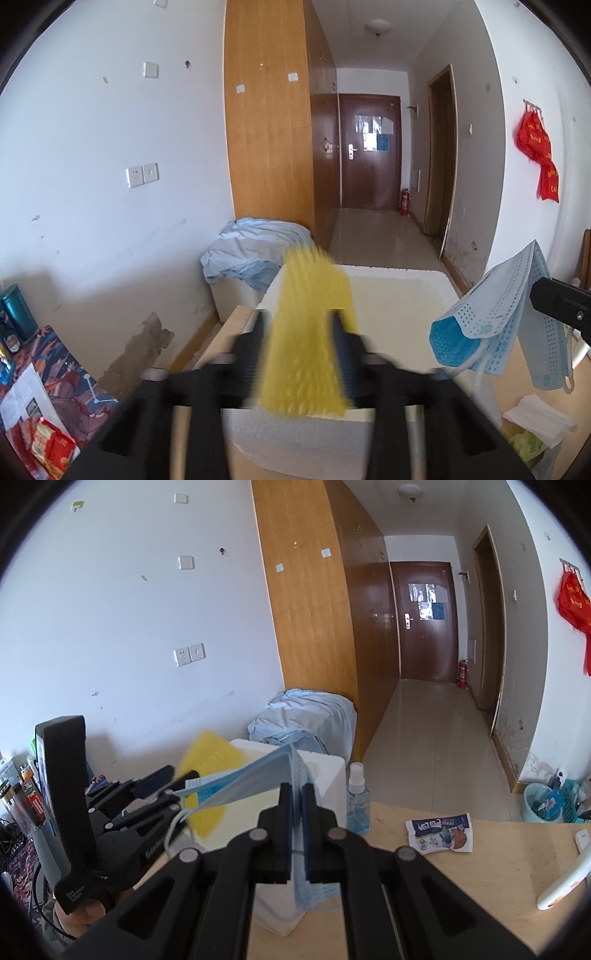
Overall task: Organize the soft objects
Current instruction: 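Open the left tool dropping the net into the box while the right tool releases the mask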
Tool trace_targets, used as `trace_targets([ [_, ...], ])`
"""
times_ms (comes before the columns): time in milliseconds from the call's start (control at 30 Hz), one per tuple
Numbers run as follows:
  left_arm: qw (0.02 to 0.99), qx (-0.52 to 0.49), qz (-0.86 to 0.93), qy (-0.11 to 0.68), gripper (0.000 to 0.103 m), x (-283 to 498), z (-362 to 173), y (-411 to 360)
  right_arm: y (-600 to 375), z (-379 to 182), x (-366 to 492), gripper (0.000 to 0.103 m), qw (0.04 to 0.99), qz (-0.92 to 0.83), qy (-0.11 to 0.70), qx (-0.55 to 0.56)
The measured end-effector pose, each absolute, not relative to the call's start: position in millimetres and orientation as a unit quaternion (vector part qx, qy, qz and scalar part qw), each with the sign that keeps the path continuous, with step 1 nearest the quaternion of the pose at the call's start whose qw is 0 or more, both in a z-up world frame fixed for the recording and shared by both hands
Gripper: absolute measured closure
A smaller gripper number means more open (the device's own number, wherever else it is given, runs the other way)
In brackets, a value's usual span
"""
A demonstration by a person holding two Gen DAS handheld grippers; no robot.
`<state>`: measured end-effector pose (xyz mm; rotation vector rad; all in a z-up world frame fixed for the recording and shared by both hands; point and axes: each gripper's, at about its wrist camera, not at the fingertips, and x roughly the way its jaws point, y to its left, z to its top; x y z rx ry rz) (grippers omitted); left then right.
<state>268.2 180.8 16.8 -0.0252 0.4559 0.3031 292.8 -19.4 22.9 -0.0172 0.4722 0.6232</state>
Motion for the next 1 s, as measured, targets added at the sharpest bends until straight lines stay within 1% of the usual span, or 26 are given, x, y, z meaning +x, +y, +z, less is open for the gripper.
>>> trace_targets([
  [67,0.964,-0.010,0.162,0.213,0.027,265.2,17.9,181.1,-20.1,23.0,292.5,0.096,0.925,0.303,0.229,-0.008],
  [133,0.965,-0.009,0.170,0.199,0.025,260.7,20.8,182.6,-21.8,23.0,292.6,0.096,0.925,0.302,0.230,-0.005],
  [233,0.966,-0.014,0.175,0.189,0.009,256.8,23.2,186.1,-21.5,22.5,293.0,0.096,0.925,0.302,0.231,-0.007],
  [267,0.966,-0.011,0.179,0.187,0.007,256.0,23.3,186.4,-21.3,22.2,292.9,0.096,0.925,0.302,0.231,-0.007],
  [367,0.966,-0.007,0.190,0.175,0.005,251.6,25.5,188.0,-19.6,22.2,292.9,0.096,0.924,0.303,0.232,-0.011],
  [733,0.964,-0.023,0.218,0.152,0.004,230.8,29.9,207.2,4.0,23.4,295.0,0.096,0.921,0.317,0.224,-0.017],
  [1000,0.962,-0.052,0.233,0.133,0.003,214.5,36.8,228.2,26.4,12.7,307.6,0.096,0.913,0.331,0.237,-0.025],
])
